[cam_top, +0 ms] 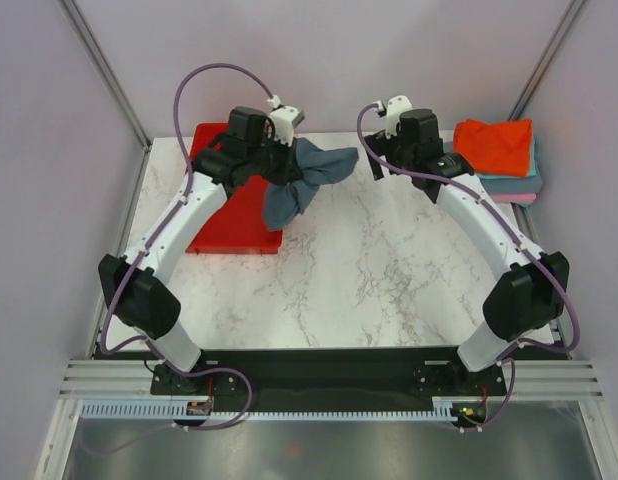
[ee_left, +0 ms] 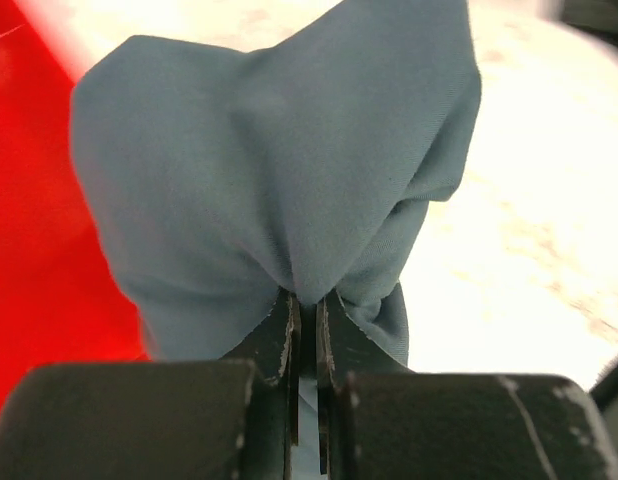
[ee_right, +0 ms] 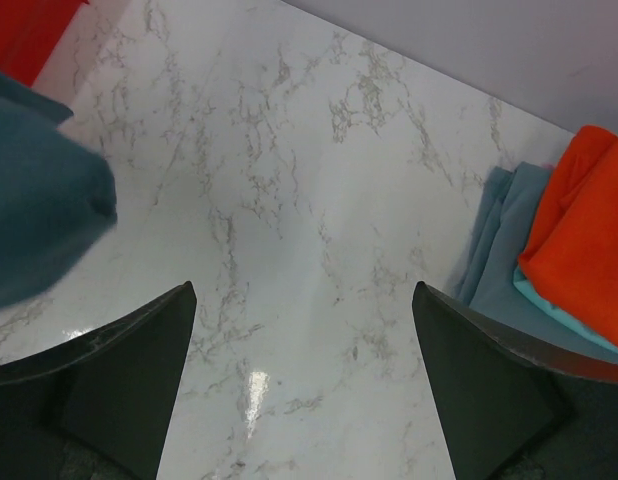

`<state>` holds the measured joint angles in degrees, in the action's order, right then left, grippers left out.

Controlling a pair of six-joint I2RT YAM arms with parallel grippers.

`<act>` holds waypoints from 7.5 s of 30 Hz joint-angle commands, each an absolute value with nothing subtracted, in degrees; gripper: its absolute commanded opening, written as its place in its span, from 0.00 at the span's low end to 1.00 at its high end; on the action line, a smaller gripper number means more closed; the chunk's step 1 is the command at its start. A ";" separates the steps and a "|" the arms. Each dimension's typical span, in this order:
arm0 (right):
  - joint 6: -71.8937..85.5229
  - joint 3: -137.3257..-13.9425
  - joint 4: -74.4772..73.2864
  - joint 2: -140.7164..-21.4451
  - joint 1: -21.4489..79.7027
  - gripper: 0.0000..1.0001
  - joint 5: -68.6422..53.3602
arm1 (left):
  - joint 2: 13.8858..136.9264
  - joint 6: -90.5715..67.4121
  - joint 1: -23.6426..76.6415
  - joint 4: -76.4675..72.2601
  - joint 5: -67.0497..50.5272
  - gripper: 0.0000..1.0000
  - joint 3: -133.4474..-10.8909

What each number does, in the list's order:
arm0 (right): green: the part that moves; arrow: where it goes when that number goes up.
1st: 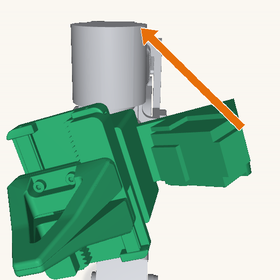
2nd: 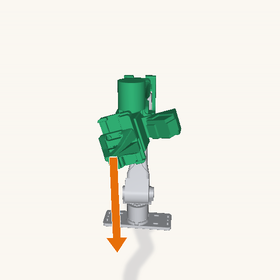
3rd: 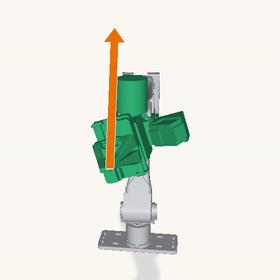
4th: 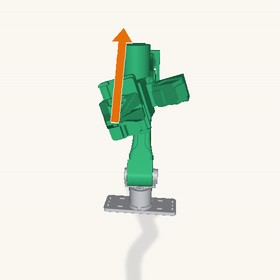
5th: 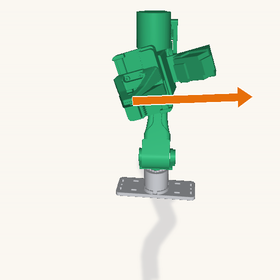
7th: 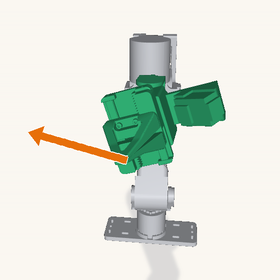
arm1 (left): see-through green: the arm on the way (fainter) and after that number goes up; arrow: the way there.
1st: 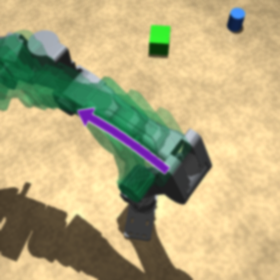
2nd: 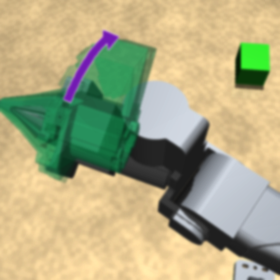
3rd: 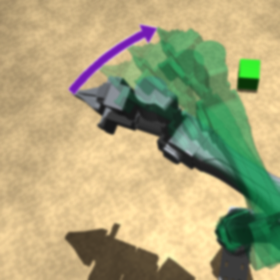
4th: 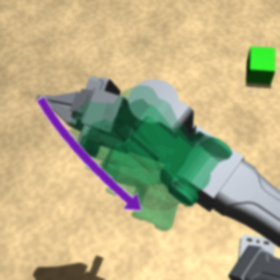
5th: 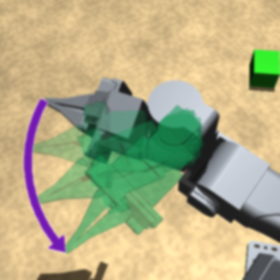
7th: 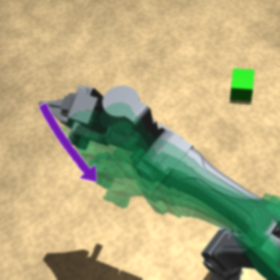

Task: Fold and stack the t-shirts
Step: Move the tshirt to the center of the board, then flatten the tshirt out

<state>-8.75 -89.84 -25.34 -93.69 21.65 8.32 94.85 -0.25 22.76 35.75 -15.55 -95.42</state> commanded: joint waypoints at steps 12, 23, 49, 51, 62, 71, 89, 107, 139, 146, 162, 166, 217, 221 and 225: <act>-4.40 -86.05 -25.58 -85.70 9.76 0.98 6.68 | 104.14 -2.82 32.52 30.85 -25.76 0.02 -110.14; -4.66 -83.76 -25.66 -85.34 6.77 0.98 5.10 | 119.70 1.85 28.65 31.73 -25.59 0.91 -104.41; -3.43 -84.03 -25.22 -89.65 5.18 0.98 2.72 | 129.64 4.39 8.62 27.33 -5.01 0.93 -107.49; -3.34 -83.93 -25.23 -89.56 5.10 0.98 2.38 | 129.03 4.57 7.83 27.07 -4.49 0.93 -107.49; -2.99 -83.06 -24.96 -88.77 5.10 0.98 1.76 | 127.18 8.26 4.39 26.71 -1.05 0.96 -107.93; -4.75 -85.96 -27.24 -85.34 4.83 0.98 0.98 | 110.67 12.05 20.11 29.71 -5.11 0.96 -113.11; -7.61 -74.97 -30.30 -80.85 10.45 0.95 -23.37 | 83.76 -14.24 22.94 28.64 -7.03 0.88 -72.35; -13.98 -85.87 -33.31 -92.81 16.17 0.98 -16.36 | 110.91 -16.43 12.04 25.14 -33.22 0.72 -74.53; -12.40 -85.60 -26.28 -89.74 15.21 0.98 -0.96 | 87.90 -11.96 17.31 27.59 -31.10 0.02 -85.15; -12.48 -87.01 -26.02 -89.47 13.36 0.98 -1.23 | 91.05 -12.22 18.54 29.09 -36.65 0.02 -95.97; -12.57 -85.61 -29.97 -88.42 13.44 0.95 -16.87 | 87.10 -3.95 20.57 33.83 -24.10 0.98 -85.00; -11.69 -85.96 -29.18 -89.82 14.41 0.95 -18.46 | 88.15 -4.31 18.81 34.10 -21.27 0.94 -77.88; -13.36 -89.21 -28.12 -91.58 15.21 0.97 -11.69 | 94.21 -4.83 15.82 32.87 -38.23 0.02 -110.26; -13.62 -89.47 -28.12 -91.14 15.12 0.98 -11.86 | 96.33 -5.89 16.87 32.69 -33.68 0.02 -117.33; -14.06 -88.25 -28.21 -89.92 15.12 0.98 -11.60 | 95.63 -3.52 16.44 33.92 -26.83 0.71 -105.61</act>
<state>-12.95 -87.05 -29.50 -92.79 14.92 -12.05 94.08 -5.26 16.97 30.83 -32.88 -113.27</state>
